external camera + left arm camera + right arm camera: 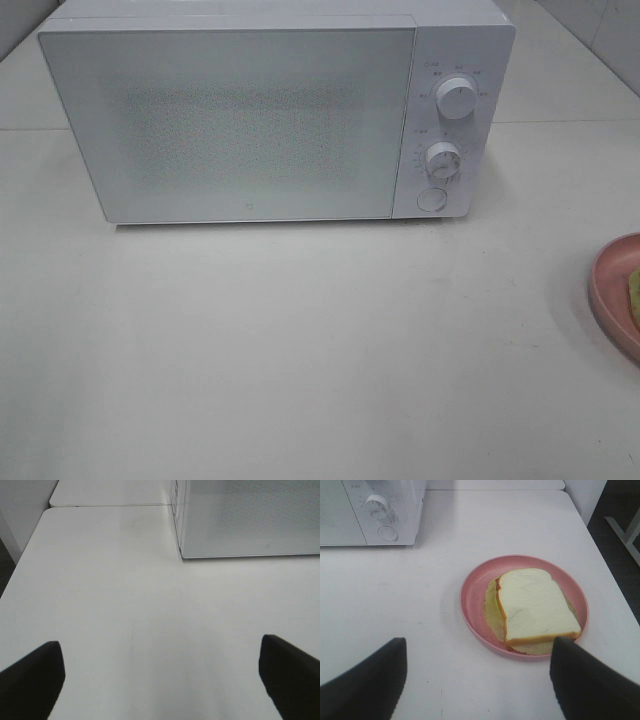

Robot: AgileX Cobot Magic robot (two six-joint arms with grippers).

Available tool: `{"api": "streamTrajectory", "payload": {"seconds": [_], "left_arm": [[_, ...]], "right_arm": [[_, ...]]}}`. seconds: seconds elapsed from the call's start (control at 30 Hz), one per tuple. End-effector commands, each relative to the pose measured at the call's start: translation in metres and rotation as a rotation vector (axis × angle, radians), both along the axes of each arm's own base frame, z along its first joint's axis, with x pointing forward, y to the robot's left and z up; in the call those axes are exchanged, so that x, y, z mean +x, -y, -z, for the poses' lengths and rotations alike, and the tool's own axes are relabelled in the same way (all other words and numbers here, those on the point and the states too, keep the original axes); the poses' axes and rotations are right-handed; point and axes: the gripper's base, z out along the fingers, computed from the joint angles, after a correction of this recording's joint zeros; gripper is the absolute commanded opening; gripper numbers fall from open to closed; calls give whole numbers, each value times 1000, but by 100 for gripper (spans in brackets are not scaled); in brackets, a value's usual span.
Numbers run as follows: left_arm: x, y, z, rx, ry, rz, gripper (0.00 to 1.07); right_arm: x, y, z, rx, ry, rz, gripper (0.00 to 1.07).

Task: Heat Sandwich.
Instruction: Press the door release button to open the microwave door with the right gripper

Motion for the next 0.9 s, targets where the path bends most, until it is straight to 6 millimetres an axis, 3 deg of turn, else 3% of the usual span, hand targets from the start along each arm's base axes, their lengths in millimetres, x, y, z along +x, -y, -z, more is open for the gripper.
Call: {"api": "streamTrajectory", "payload": {"seconds": [0.03,0.53,0.7,0.9], "left_arm": [[-4,0,0,-3,32,5,103],[-4,0,0,-3,32,5,103],[-4,0,0,-3,32,5,103],[-4,0,0,-3,32,5,103]], "right_arm": [[-4,0,0,-3,31,2,76],[-4,0,-1,-3,33,2,76],[-1,0,-12,-1,31,-1,76],[16,-2,-20,-7,-7,-5,76]]}}
